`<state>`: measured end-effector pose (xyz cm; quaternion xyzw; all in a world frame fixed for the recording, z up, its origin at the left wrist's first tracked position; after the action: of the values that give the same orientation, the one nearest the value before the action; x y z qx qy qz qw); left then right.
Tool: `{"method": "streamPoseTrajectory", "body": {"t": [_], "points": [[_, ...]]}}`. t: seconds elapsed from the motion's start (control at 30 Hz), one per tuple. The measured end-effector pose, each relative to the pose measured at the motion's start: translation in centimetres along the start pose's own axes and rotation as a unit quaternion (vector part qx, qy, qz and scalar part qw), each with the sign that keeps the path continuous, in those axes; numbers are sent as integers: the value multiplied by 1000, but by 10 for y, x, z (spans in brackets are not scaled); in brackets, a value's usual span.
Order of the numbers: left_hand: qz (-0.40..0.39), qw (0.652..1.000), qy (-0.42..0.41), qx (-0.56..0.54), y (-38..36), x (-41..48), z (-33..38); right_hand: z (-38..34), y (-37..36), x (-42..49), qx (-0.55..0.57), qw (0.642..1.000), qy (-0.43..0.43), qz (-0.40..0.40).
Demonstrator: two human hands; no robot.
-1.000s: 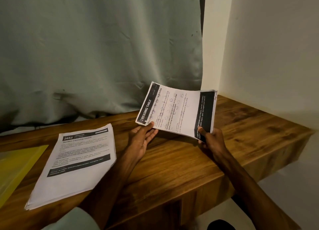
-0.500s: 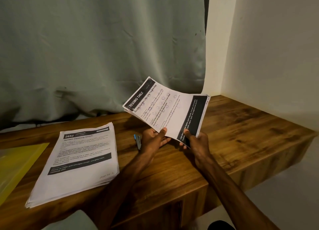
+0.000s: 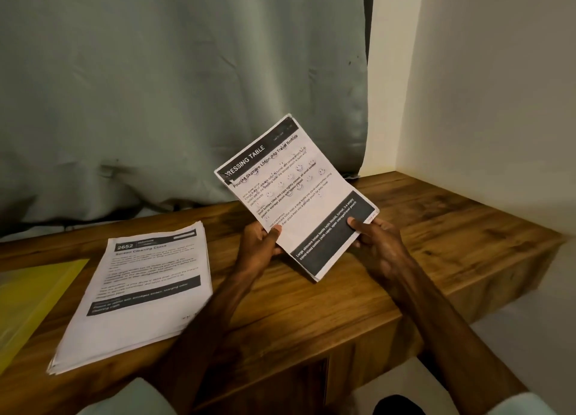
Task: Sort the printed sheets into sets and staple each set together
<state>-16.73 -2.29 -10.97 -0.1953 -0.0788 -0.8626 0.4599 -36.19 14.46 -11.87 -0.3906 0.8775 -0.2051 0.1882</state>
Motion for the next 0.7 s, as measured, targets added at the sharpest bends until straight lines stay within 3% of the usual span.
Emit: {"method": "streamPoseTrajectory", "body": {"t": [0.2,0.33,0.5,0.7], "points": [[56,997,-28,33,20,7,8,-9,7,2,-214,975,-32,-44],[13,1000,-17,0,14,7,11,-3,10,2,-295,952,-53,-62],[-89,996,15,4,-11,-3,10,-11,3,5,-211,973,-50,-84],[-56,994,81,-38,-2,-5,-2,-4,4,21,-190,981,1,-27]]}}
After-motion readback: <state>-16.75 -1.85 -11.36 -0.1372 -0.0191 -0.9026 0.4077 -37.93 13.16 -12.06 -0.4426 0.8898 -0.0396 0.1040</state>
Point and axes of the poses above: each hand's wrist, its own x-axis towards the middle knuckle, its own y-axis out of the back of the hand, z = x × y, the point moved 8 cm from there along x, towards the middle knuckle, and after that the axes turned 9 degrees about -y, right-handed, at the moved point
